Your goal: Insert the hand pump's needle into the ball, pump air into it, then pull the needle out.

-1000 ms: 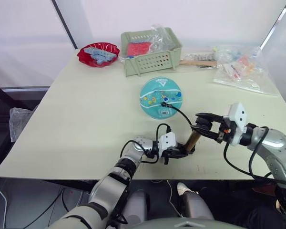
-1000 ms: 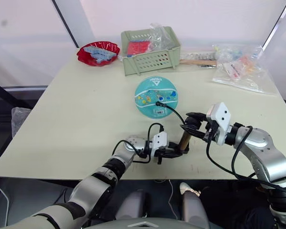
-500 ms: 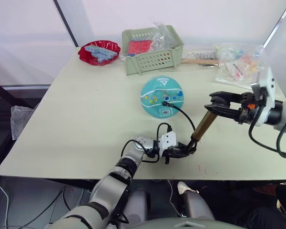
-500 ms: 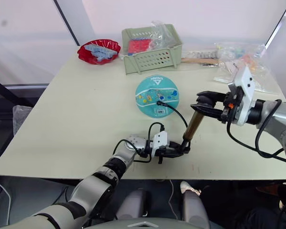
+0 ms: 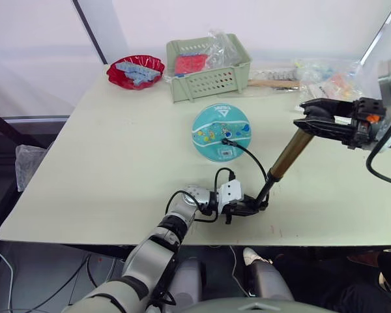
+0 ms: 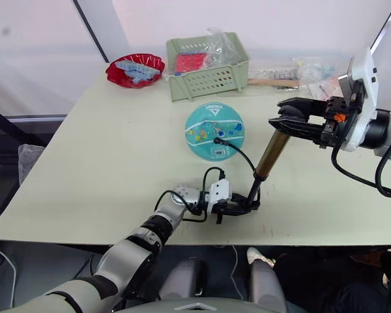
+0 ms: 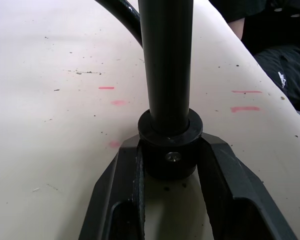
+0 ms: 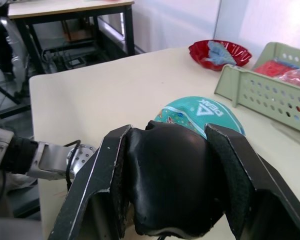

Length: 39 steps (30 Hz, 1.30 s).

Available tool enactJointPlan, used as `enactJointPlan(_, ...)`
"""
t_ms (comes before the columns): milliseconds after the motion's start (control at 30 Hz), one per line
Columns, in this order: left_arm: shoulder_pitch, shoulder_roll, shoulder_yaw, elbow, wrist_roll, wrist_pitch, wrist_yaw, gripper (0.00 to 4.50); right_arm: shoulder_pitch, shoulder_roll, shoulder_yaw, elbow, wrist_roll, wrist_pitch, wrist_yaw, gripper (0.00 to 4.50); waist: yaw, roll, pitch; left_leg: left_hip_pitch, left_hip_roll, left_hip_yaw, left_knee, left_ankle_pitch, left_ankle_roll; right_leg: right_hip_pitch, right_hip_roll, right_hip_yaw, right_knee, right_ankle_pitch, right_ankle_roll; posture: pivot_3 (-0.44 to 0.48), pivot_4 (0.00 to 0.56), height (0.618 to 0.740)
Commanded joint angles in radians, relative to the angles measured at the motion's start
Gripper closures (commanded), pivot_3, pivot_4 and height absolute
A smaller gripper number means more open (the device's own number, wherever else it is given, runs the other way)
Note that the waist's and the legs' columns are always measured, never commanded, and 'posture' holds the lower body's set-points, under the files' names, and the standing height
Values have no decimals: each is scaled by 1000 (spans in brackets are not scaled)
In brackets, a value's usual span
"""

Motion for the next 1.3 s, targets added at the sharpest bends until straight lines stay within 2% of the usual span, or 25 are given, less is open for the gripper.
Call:
enactJointPlan(33, 40, 18, -27, 57, 46, 28, 4, 3469, 89, 21, 46, -48, -82, -55, 6, 2560, 0, -1, -1, 0, 0, 0, 0, 0, 0, 0, 0, 0, 0, 0, 0, 0, 150, 736)
enactJointPlan(267, 38, 17, -27, 57, 45, 32, 6, 3469, 178, 99, 151, -49, -200, -157, -5, 2560, -1, -4, -3, 2, 0, 1, 0, 0, 0, 1, 0, 0, 0, 0, 0, 0, 150, 736)
enactJointPlan(400, 37, 16, -26, 57, 45, 33, 9, 3469, 258, 177, 275, -25, -344, -262, -18, 2560, -2, -5, -5, 2, 0, 1, 0, 0, 0, 1, 1, 0, 0, 0, 0, 0, 150, 736)
enactJointPlan(533, 36, 14, -24, 58, 45, 34, 13, 3469, 298, 241, 320, 18, -465, -364, -60, 2560, -3, -5, -9, 3, 0, 1, 0, 0, 0, 1, 1, 0, 0, 0, 0, 0, 150, 736)
enactJointPlan(667, 36, 14, -26, 62, 48, 32, 16, 3469, 322, 257, 345, 22, -510, -401, -48, 2560, -3, -5, -9, 4, 0, 1, 0, 0, 0, 2, 1, 0, 0, 0, 1, 0, 150, 736)
enactJointPlan(900, 41, 19, -33, 68, 58, 26, 20, 3469, 275, 231, 272, 0, -443, -363, -9, 2560, -1, -5, -9, 3, 0, 1, 0, 0, 0, 2, 1, 0, 0, 0, 0, 0, 150, 736)
enactJointPlan(1300, 51, 21, -42, 69, 63, 18, 9, 3469, 38, 73, 35, -44, -128, -123, 59, 2560, 1, -3, -3, 0, 0, 0, 0, 0, 0, 0, 0, 0, 0, 0, 0, 0, 150, 736)
